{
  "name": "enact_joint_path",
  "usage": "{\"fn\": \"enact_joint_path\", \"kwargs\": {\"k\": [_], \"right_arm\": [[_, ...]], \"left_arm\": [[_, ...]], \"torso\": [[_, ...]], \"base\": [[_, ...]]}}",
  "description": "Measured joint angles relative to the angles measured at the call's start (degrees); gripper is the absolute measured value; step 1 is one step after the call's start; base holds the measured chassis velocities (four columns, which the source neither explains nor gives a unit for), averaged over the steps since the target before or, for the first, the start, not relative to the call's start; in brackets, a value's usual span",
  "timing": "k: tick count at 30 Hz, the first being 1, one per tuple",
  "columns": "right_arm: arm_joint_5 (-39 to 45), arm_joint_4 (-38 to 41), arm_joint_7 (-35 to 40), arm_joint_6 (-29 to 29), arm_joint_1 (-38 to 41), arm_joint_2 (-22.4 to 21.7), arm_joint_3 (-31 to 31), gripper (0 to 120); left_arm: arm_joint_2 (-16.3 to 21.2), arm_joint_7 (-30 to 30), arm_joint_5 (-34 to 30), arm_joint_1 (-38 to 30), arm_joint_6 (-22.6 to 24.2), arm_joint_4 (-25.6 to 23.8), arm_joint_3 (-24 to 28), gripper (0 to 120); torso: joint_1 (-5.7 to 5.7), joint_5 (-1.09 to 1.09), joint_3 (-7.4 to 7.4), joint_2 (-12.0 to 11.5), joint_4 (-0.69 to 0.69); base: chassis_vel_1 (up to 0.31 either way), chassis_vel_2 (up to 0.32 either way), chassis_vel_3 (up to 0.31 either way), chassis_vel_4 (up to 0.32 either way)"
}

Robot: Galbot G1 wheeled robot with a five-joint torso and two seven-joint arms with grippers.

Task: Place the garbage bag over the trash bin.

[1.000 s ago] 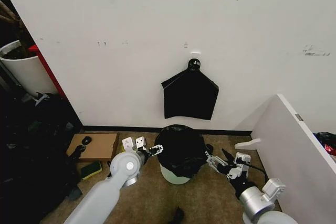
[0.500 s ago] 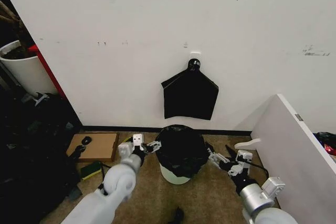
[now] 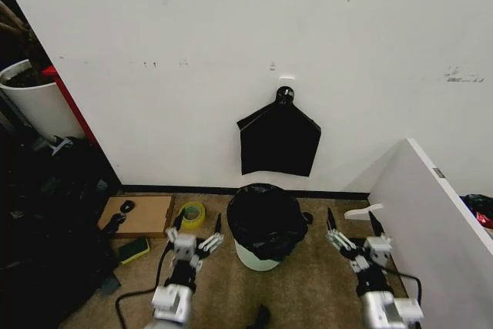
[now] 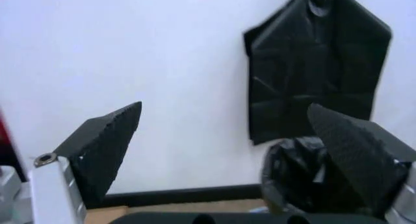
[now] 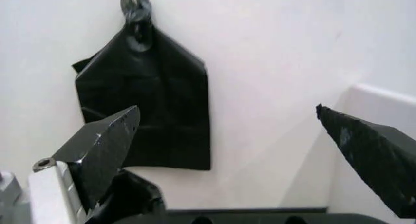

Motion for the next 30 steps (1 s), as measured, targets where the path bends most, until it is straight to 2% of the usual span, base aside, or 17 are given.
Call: {"fn": "enact_joint_path", "kwargs": {"k": [6,14,30], "right_arm": [[-1.7,1.3,-0.1,3.0,-2.5,0.7,1.0,100],[-2.7,1.8,-0.7,5.0,-4.4,1.9,0.5,100],[-3.7,1.1,-0.8,6.2,-4.3,2.1,0.2,100]], "left_arm": [[-0.8,0.2,0.5,3.6,-2.7,-1.6,-2.7,100],[-1.7,-0.1,3.3,4.3,-5.5,-1.6,-2.8,100],[-1.8,0.2,2.7,4.6,-5.4,-2.2,-2.2,100]], "torso": [[0.0,0.0,0.0,0.0,0.02],[0.01,-0.02,0.01,0.0,0.01],[0.01,0.0,0.01,0.0,0.01]], "base": [[0.0,0.0,0.0,0.0],[0.0,0.0,0.0,0.0],[0.0,0.0,0.0,0.0]]}}
